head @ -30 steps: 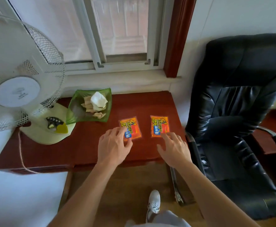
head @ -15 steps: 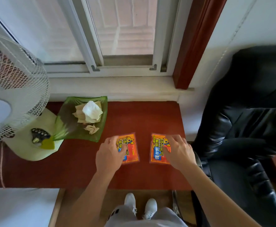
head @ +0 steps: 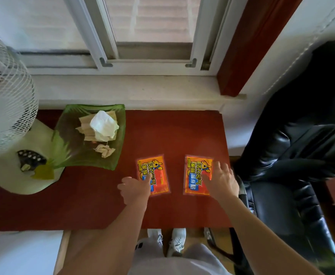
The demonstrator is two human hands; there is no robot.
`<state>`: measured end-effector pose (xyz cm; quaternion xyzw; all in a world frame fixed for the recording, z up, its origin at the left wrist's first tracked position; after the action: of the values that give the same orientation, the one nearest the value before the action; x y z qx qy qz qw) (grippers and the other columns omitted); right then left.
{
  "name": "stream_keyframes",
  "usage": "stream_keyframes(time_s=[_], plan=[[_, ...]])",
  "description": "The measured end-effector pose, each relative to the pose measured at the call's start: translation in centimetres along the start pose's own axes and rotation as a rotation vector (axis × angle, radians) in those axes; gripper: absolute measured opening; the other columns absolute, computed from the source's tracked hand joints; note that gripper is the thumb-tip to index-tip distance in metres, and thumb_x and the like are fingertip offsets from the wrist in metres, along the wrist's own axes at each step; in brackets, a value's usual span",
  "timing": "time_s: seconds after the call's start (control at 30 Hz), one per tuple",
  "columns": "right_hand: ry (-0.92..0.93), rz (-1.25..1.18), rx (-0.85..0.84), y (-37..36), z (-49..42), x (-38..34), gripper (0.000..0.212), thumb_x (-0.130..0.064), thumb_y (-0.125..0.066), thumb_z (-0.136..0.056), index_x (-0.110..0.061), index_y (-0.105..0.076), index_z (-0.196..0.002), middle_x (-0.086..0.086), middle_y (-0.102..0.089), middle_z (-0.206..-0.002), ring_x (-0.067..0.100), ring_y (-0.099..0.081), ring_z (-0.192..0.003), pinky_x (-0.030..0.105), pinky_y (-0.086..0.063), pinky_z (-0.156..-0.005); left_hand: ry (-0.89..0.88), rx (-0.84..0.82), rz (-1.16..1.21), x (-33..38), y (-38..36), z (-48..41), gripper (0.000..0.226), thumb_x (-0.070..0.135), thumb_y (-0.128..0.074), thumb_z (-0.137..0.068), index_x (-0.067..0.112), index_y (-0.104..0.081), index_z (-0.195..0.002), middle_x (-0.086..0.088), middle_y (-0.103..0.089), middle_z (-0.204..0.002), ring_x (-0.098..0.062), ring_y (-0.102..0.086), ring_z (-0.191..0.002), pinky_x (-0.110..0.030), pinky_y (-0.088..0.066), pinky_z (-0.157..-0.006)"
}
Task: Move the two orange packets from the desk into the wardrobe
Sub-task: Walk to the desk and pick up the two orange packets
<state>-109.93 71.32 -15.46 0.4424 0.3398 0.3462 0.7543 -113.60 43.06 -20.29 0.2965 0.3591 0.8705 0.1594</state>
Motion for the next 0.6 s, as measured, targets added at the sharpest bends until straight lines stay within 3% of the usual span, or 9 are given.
stream_keyframes(time_s=[0.1,0.23,0.4,0.5,0.6], plan=[[-0.092,-0.043,-0.012,-0.8,-0.4,0.1,0.058,-0.052,-0.051,-0.090,-0.011,-0.043,-0.130,0.015,-0.054,-0.125,0.034,-0.052,-0.117,0.044,-0.050,-0.080,-0.021,0.001,-0.055,0.5,-0.6,-0.2,0.086,0.060,-0.074,-0.069,0.001,-0.045,-0.124,-0.023,-0.047,-0.127,-0.041,-0.055,-0.111,-0.050,-0.049,-0.086],[-0.200,-0.032,-0.070,-2.3,-0.6,0.5,0.080,-0.064,-0.049,-0.087,-0.006,-0.034,-0.142,0.016,-0.049,-0.134,0.038,-0.050,-0.122,0.047,-0.050,-0.085,-0.025,0.018,-0.125,0.7,-1.0,-0.4,0.088,0.059,-0.076,-0.067,0.000,-0.044,-0.124,-0.022,-0.047,-0.128,-0.041,-0.052,-0.115,-0.051,-0.048,-0.086],[-0.298,-0.047,-0.057,-3.1,-0.9,0.4,0.096,-0.071,-0.064,-0.074,-0.003,-0.037,-0.136,0.015,-0.050,-0.131,0.037,-0.053,-0.121,0.045,-0.052,-0.083,0.003,-0.001,-0.134,0.5,-1.5,-0.4,0.086,0.058,-0.076,-0.068,0.001,-0.044,-0.124,-0.020,-0.046,-0.128,-0.038,-0.053,-0.116,-0.051,-0.047,-0.087],[-0.365,-0.115,-0.036,-3.4,-1.3,0.3,0.100,-0.069,-0.071,-0.068,-0.002,-0.036,-0.134,0.017,-0.053,-0.128,0.037,-0.055,-0.119,0.045,-0.052,-0.084,0.043,-0.048,-0.124,0.4,-1.9,-1.1,0.080,0.060,-0.076,-0.067,0.004,-0.052,-0.119,-0.018,-0.048,-0.124,-0.037,-0.055,-0.111,-0.049,-0.050,-0.088],[-0.433,-0.233,-0.016,-3.8,-1.6,0.5,0.092,-0.062,-0.080,-0.064,-0.003,-0.040,-0.123,0.019,-0.057,-0.123,0.038,-0.057,-0.115,0.047,-0.052,-0.083,0.024,-0.066,-0.168,0.3,-2.1,-1.8,0.066,0.064,-0.074,-0.066,0.011,-0.066,-0.105,-0.015,-0.055,-0.117,-0.032,-0.055,-0.107,-0.045,-0.050,-0.085]])
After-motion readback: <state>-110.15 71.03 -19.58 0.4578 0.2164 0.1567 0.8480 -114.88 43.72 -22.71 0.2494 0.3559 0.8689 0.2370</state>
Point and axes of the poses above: each hand's wrist, its own z-axis away from the middle knuckle, its own y-axis out of the back of the hand, x = y × z, the point moved 5 cm from there along -z, towards the middle knuckle
